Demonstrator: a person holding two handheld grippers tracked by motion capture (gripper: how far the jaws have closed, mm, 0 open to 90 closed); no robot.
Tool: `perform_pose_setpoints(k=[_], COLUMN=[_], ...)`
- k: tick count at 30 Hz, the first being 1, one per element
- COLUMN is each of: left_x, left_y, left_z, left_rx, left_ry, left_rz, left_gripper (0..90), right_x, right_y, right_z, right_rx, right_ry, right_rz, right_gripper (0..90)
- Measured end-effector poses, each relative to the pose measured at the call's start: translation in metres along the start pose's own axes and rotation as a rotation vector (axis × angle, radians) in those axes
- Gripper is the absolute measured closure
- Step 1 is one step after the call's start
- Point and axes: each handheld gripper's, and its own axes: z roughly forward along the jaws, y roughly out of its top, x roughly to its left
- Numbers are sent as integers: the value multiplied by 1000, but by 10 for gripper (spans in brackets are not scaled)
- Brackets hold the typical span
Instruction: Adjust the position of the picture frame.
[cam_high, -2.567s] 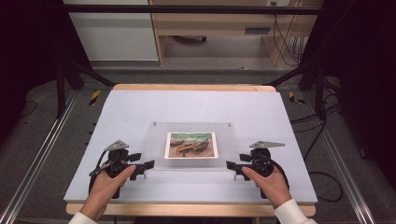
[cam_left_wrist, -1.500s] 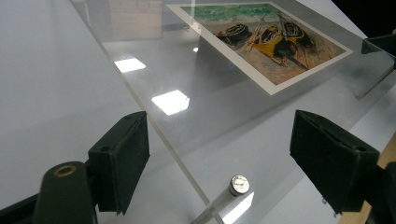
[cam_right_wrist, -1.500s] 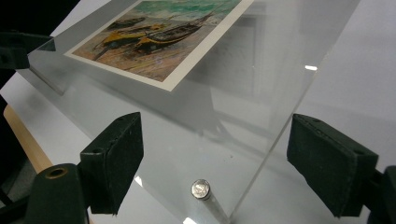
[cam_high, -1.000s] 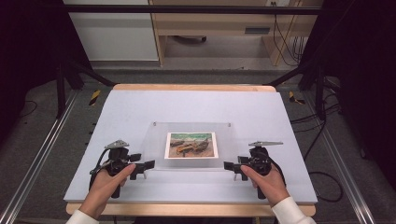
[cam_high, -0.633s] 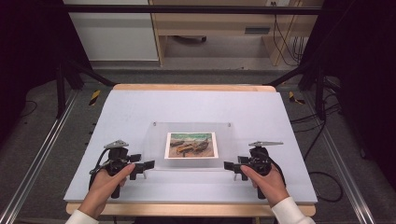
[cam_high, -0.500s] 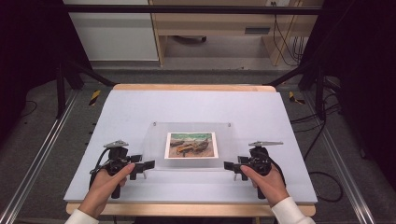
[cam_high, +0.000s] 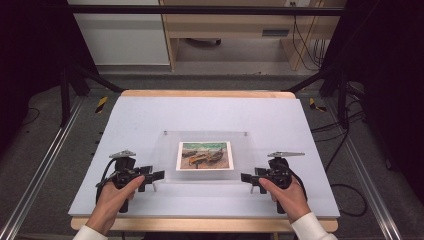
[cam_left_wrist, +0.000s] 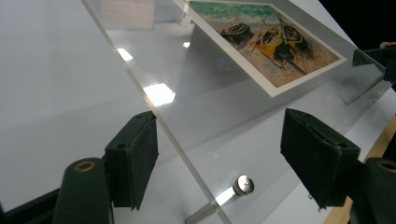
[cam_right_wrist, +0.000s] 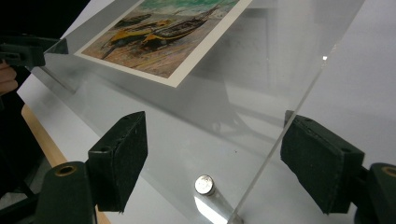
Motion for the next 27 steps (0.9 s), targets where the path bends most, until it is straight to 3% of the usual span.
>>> perform_pose_setpoints(k=[9, 15, 27], left_x=[0, 2, 13], left_y=[1, 6, 22], left_z=[-1, -1, 14], left_rx=[-26, -44, -99], left_ry=[20, 46, 46], left_rz=[21, 49, 61], left_gripper=[316, 330, 366], right_x=[1, 3, -9], right_y=[2, 9, 29], right_z=[0, 2, 9], right_rx=[-13, -23, -46], right_ry=[-13, -39, -70], right_rz=[-18, -56, -68], right_gripper=[278, 306, 317])
